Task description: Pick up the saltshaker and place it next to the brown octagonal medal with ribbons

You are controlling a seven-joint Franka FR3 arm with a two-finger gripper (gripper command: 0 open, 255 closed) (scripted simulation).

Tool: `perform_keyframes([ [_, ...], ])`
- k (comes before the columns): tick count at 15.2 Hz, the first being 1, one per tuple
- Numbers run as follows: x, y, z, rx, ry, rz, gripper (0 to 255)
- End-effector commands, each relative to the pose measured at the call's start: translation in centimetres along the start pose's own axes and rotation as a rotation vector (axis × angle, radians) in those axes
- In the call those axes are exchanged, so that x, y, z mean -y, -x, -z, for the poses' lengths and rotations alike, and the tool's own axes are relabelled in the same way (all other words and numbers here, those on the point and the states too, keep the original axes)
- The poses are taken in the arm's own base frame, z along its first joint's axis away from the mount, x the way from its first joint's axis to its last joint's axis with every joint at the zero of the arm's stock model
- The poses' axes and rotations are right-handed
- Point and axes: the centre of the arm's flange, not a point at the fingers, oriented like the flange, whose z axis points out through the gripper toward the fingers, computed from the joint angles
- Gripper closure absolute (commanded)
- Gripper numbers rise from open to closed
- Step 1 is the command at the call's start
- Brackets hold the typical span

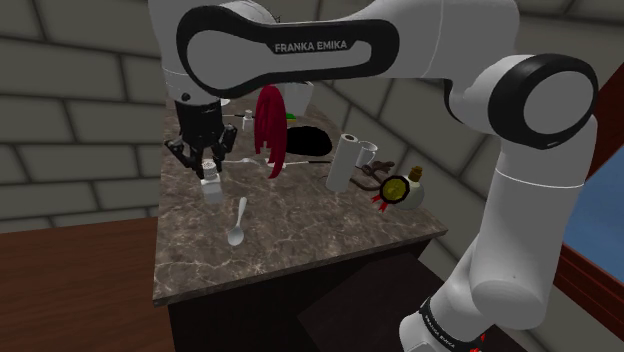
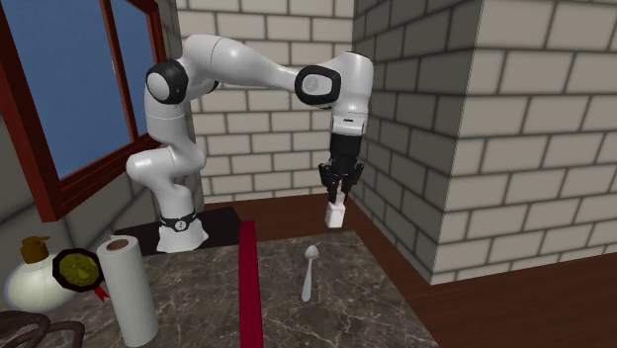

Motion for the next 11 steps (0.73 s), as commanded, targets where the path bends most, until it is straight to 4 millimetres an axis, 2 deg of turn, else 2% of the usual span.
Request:
perform_keyframes([
  [1, -0.1, -0.1, 1.1, 0.0, 0.0, 0.0, 255],
  [11, -0.8, -0.1, 6.3, 0.0, 0.0, 0.0, 255],
])
